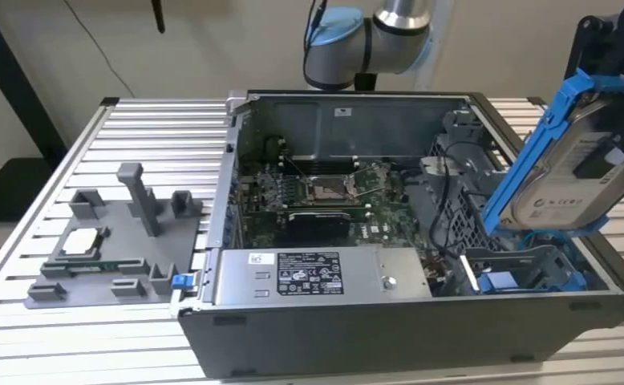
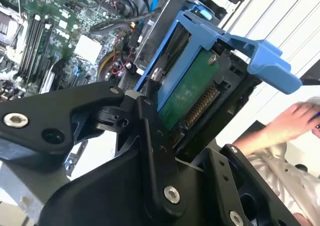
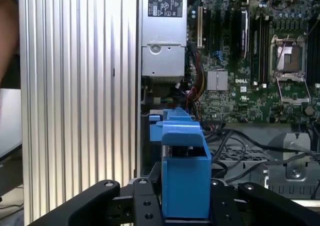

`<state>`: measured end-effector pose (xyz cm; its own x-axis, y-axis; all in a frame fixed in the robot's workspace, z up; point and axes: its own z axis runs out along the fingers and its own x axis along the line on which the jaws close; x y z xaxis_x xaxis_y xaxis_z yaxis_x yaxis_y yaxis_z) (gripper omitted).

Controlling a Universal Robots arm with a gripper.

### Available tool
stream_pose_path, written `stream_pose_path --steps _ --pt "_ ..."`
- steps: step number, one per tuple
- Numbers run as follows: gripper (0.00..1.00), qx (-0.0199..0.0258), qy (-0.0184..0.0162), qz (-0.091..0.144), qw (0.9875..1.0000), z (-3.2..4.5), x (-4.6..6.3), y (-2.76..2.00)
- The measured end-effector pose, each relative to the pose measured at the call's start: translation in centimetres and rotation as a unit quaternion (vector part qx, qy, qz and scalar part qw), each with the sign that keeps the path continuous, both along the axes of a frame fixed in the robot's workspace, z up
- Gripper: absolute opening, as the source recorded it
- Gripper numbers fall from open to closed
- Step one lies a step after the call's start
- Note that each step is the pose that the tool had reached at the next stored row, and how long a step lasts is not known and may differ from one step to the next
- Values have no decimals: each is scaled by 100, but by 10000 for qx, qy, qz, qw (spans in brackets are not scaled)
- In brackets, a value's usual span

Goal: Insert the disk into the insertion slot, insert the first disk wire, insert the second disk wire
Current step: 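Insert the disk into the insertion slot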

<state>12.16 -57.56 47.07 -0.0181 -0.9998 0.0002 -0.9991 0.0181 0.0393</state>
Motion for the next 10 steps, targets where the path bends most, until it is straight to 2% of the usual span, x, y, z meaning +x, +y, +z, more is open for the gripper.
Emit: stream_pose_path --steps 10 --pt "100 20 0 -1 10000 -180 72 -18"
